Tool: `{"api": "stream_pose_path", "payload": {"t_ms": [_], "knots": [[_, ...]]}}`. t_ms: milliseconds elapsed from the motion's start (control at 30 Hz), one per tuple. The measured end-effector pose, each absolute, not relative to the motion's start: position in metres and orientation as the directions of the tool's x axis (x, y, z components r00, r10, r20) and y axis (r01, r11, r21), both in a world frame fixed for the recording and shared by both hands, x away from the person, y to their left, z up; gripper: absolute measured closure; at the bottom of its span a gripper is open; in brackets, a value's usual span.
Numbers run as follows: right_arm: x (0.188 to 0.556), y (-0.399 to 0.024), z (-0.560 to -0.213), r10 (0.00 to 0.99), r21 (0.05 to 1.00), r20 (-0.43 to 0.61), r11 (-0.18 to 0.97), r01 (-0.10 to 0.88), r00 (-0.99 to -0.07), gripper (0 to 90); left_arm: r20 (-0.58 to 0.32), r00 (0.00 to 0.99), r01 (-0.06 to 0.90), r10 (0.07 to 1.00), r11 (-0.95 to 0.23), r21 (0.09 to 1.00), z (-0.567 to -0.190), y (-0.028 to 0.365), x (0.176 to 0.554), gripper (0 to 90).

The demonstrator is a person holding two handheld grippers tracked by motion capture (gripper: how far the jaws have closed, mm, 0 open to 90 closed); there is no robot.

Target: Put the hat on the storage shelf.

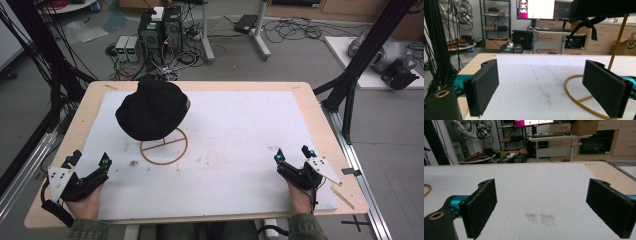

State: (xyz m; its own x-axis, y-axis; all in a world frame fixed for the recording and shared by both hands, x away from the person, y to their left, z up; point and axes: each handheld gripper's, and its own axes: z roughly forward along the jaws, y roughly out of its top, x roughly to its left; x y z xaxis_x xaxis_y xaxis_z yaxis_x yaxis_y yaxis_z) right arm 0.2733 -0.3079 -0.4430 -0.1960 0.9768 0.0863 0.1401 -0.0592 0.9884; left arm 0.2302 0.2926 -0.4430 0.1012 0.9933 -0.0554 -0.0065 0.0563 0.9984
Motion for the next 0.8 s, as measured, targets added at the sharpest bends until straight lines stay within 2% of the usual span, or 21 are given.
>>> {"api": "stream_pose_path", "payload": {"t_ms": [500, 800], "knots": [[0.2721, -0.3089, -0.443, 0.976, 0.988, 0.088, -0.061, 0.139, -0.2, 9.0, -0.044, 0.13, 0.0, 0.99, 0.044, 0.999, -0.4448, 0.2867, 0.2324, 14.5], [0.2712, -0.3087, -0.4431, 0.975, 0.987, 0.096, -0.068, 0.147, -0.199, 9.0, -0.07, 0.12, 0.006, 0.99, 0.069, 0.998, -0.4457, 0.2902, 0.2333, 14.5]]}}
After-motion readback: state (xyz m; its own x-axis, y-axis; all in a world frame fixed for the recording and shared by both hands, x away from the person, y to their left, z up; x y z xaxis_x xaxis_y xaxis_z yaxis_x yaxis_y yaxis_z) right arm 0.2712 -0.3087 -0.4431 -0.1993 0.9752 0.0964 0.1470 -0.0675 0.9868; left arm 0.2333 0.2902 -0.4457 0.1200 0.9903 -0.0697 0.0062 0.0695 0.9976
